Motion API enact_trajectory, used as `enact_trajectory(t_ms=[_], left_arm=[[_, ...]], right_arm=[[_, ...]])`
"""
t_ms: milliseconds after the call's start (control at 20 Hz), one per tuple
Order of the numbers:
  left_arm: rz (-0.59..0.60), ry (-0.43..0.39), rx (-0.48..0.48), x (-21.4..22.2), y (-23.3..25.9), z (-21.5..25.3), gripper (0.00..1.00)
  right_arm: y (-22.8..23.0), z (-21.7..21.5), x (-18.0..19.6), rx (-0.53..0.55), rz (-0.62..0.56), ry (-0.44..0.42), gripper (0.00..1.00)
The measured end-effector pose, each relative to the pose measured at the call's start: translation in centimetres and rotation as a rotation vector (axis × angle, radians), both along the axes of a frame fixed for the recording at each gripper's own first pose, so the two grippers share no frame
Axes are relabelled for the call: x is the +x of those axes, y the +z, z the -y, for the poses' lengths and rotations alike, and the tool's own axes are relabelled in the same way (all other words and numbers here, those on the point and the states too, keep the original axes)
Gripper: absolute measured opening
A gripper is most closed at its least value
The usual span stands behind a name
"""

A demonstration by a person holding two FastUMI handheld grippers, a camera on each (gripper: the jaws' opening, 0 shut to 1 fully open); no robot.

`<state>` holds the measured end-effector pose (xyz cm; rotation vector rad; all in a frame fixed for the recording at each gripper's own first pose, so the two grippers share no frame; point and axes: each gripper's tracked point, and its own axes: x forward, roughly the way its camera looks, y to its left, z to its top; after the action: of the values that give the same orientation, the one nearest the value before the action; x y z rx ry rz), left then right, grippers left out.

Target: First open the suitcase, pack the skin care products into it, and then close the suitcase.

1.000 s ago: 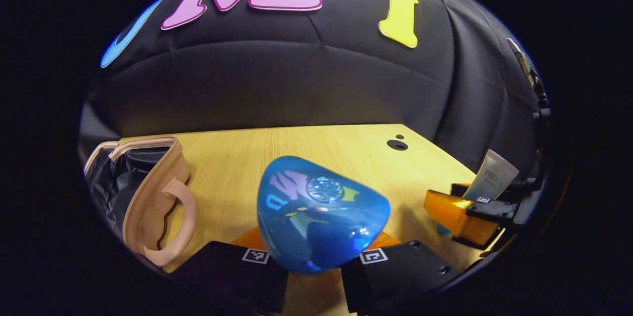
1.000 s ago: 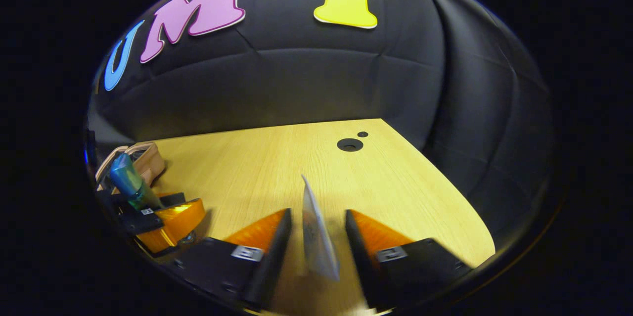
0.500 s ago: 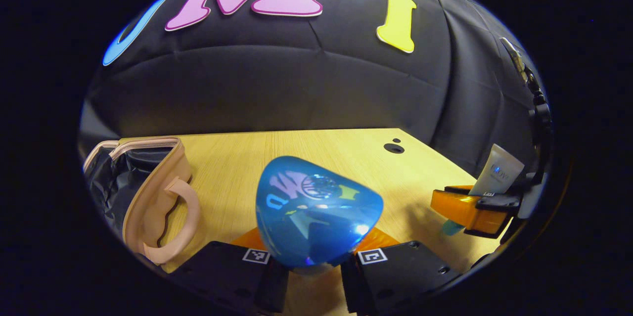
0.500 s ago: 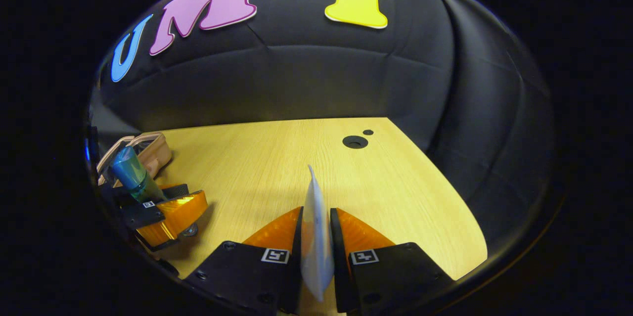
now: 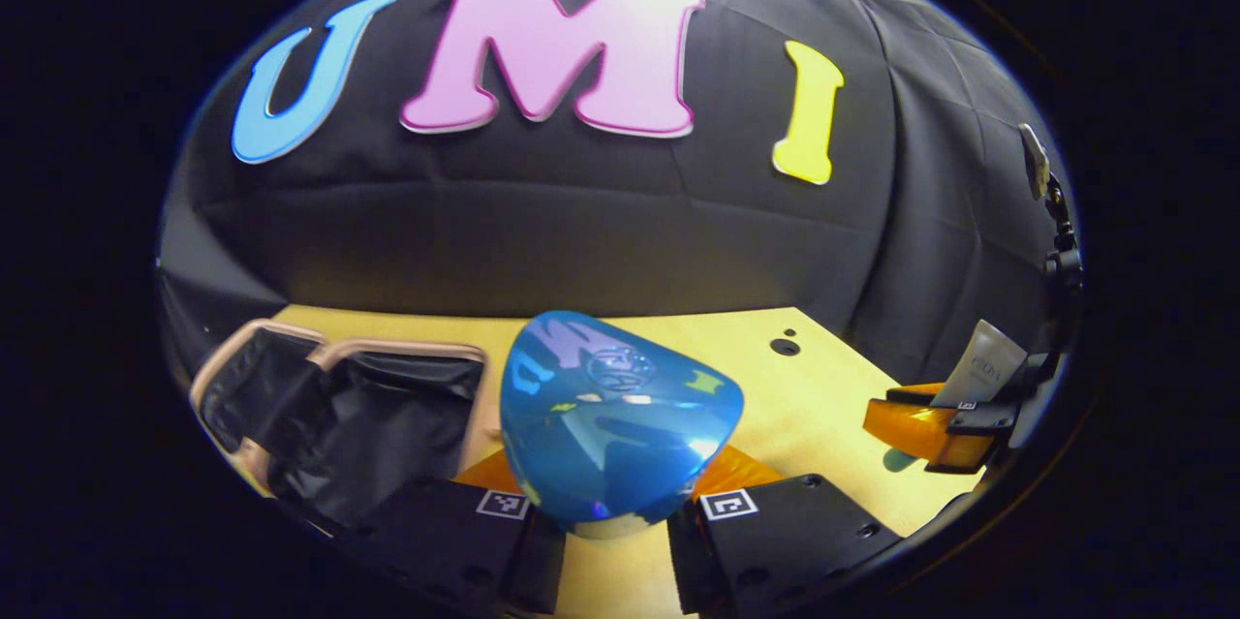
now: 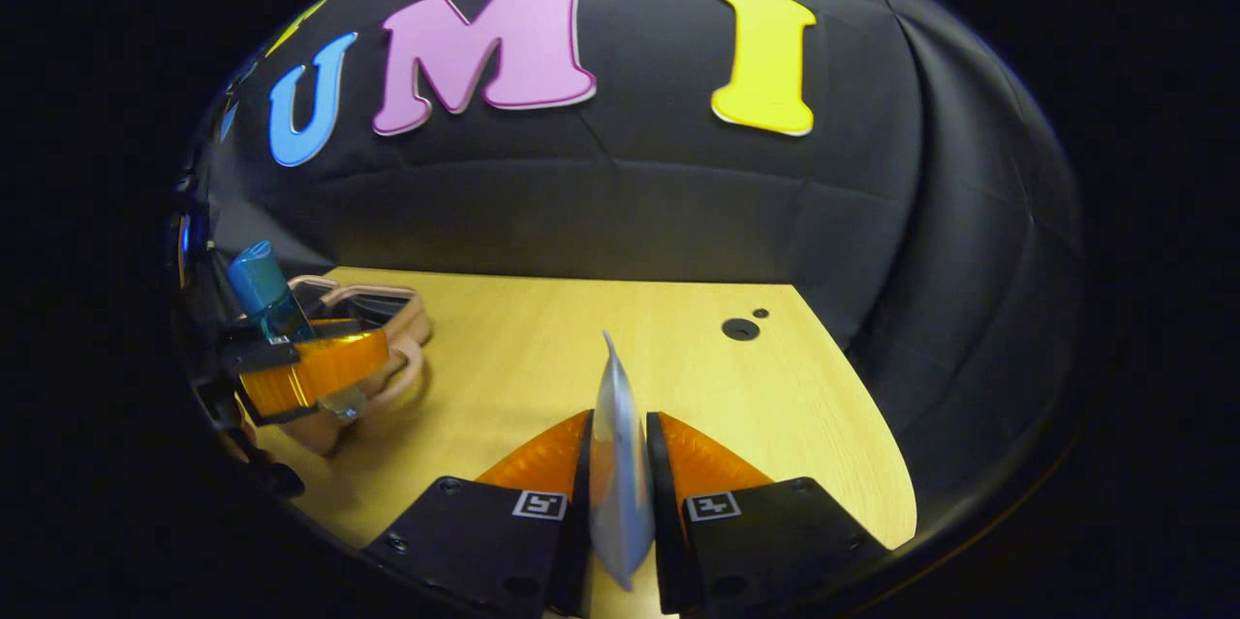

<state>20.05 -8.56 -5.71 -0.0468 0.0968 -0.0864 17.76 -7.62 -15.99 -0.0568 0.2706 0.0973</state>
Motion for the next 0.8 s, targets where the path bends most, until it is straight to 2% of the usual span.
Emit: enact_trajectory(t_ms=[150, 200, 250, 350, 450, 500, 600, 700, 800], left_arm=[[-0.025, 0.109, 0.033, -1.8, 0.6, -8.2, 0.48], [-0.05, 0.148, 0.042, -2.2, -0.1, -11.0, 0.48], [-0.078, 0.181, 0.039, -2.2, -0.9, -13.4, 0.48], [-0.15, 0.226, 0.029, -2.1, -2.8, -17.5, 0.48], [-0.236, 0.22, 0.027, -1.2, -5.4, -19.9, 0.49], [-0.278, 0.204, 0.03, -0.5, -6.9, -20.6, 0.46], [-0.405, 0.18, 0.005, 0.4, -9.6, -21.7, 0.46], [-0.47, 0.168, -0.017, 1.4, -10.7, -22.1, 0.46], [-0.536, 0.151, 0.013, 2.8, -11.9, -22.1, 0.46]], right_arm=[[2.9, -4.4, -1.5, 0.018, 0.028, 0.056, 0.29], [3.6, -5.7, -1.8, 0.016, 0.037, 0.072, 0.24], [4.1, -7.1, -2.3, 0.016, 0.045, 0.085, 0.29], [5.1, -9.7, -3.2, 0.041, 0.053, 0.107, 0.29], [5.6, -11.8, -4.2, 0.052, 0.051, 0.128, 0.29], [6.0, -12.7, -4.7, 0.051, 0.054, 0.142, 0.29], [6.6, -13.9, -5.8, 0.046, 0.061, 0.166, 0.29], [7.1, -14.1, -6.8, 0.045, 0.073, 0.171, 0.29], [7.0, -13.8, -7.2, 0.054, 0.066, 0.161, 0.29]])
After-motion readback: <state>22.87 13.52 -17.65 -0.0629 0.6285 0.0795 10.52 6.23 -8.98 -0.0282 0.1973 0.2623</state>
